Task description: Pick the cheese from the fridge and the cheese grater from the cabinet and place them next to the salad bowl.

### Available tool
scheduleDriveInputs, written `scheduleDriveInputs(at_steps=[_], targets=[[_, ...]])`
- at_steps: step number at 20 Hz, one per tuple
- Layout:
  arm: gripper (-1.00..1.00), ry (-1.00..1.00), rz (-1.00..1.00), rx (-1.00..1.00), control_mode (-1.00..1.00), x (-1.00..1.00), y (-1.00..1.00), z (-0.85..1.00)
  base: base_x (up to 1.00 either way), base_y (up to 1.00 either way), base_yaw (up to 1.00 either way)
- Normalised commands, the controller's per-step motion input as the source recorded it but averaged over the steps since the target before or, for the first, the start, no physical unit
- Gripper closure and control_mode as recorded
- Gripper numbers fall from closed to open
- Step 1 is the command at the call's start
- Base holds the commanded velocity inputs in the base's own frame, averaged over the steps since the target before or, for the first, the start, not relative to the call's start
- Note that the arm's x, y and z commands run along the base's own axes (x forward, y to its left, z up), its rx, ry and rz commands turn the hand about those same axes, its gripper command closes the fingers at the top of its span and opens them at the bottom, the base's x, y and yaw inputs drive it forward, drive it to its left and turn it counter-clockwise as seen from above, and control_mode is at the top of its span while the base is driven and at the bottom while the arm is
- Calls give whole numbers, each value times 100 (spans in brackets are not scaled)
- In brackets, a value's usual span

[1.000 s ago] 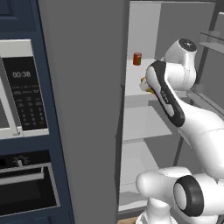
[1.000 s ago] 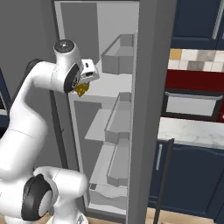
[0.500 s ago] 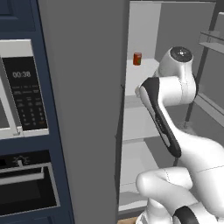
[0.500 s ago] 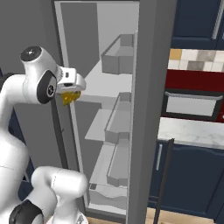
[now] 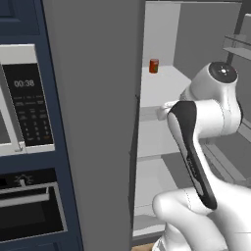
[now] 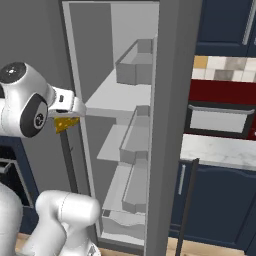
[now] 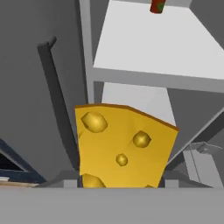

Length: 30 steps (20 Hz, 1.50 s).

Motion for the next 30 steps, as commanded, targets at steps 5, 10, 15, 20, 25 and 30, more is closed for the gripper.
scheduleDriveInputs(at_steps=[5,10,15,20,25,30], targets=[[100,-8,0,0,-100,-51,14,-1,0,0,0],[100,0,0,5,-100,-39,1,3,0,0,0],[100,0,0,0,-100,-3,0,0,0,0,0],[100,0,0,0,-100,0,0,0,0,0,0],[100,0,0,0,100,0,0,0,0,0,0],[100,0,0,0,100,0,0,0,-20,0,1]])
